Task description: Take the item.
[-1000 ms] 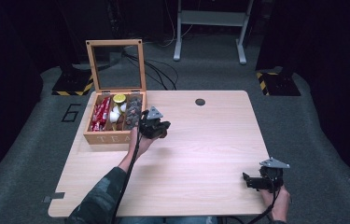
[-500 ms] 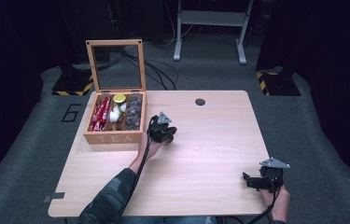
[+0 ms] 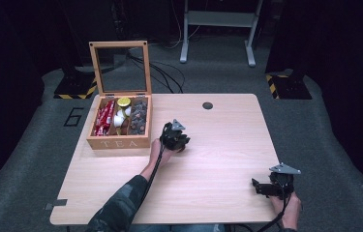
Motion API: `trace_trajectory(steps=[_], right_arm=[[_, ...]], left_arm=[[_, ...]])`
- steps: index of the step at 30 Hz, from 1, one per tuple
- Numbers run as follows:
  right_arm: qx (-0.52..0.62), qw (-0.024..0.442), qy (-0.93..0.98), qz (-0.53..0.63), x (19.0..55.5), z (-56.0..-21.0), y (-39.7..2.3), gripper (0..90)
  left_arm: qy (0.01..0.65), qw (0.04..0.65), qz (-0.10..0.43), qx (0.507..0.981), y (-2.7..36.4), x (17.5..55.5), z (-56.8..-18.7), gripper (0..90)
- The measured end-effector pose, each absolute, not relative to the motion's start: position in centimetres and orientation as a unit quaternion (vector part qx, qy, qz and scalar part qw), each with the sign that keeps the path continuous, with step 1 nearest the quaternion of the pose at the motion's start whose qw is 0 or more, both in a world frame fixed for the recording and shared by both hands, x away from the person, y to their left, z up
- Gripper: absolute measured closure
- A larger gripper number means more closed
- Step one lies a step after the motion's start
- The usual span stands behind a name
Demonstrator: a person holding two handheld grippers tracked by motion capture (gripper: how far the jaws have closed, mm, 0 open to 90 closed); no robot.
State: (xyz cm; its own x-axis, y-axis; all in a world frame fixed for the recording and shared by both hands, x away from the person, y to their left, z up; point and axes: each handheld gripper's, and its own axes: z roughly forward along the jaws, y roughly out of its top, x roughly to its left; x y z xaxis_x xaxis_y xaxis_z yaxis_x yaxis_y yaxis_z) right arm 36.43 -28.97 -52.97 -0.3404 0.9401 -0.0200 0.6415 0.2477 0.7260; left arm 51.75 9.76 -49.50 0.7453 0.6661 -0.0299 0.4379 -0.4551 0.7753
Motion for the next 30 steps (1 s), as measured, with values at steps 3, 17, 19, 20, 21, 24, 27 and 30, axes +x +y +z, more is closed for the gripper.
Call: trace_trajectory(steps=[3,17,19,20,21,24,27,30], right_arm=[[0.524,0.236,0.754,0.319,36.4,-53.0,-29.0,1.1],[0.525,0.233,0.755,0.318,36.4,-53.0,-29.0,1.1],[0.525,0.233,0.755,0.318,36.4,-53.0,-29.0,1.1],[0.525,0.233,0.754,0.318,36.4,-53.0,-29.0,1.1],[0.525,0.233,0.755,0.318,36.4,-53.0,-29.0,1.1],[0.524,0.234,0.755,0.317,36.4,-53.0,-29.0,1.1],[0.525,0.233,0.754,0.318,36.5,-53.0,-29.0,1.1],[0.526,0.233,0.753,0.319,36.5,-53.0,-29.0,1.1]], left_arm=[[0.324,0.406,0.134,0.844,9.6,51.4,-49.3,66.7],[0.338,0.429,0.135,0.826,10.8,50.0,-47.5,32.2],[0.338,0.435,0.136,0.824,11.3,49.7,-47.1,27.1],[0.338,0.437,0.136,0.822,11.5,49.5,-46.9,24.9],[0.336,0.436,0.139,0.823,11.8,49.2,-46.7,22.6],[0.331,0.439,0.139,0.824,12.7,48.1,-46.0,16.1],[0.32,0.443,0.145,0.825,13.8,46.9,-45.3,15.1],[0.31,0.44,0.157,0.828,14.9,45.5,-44.7,14.7]])
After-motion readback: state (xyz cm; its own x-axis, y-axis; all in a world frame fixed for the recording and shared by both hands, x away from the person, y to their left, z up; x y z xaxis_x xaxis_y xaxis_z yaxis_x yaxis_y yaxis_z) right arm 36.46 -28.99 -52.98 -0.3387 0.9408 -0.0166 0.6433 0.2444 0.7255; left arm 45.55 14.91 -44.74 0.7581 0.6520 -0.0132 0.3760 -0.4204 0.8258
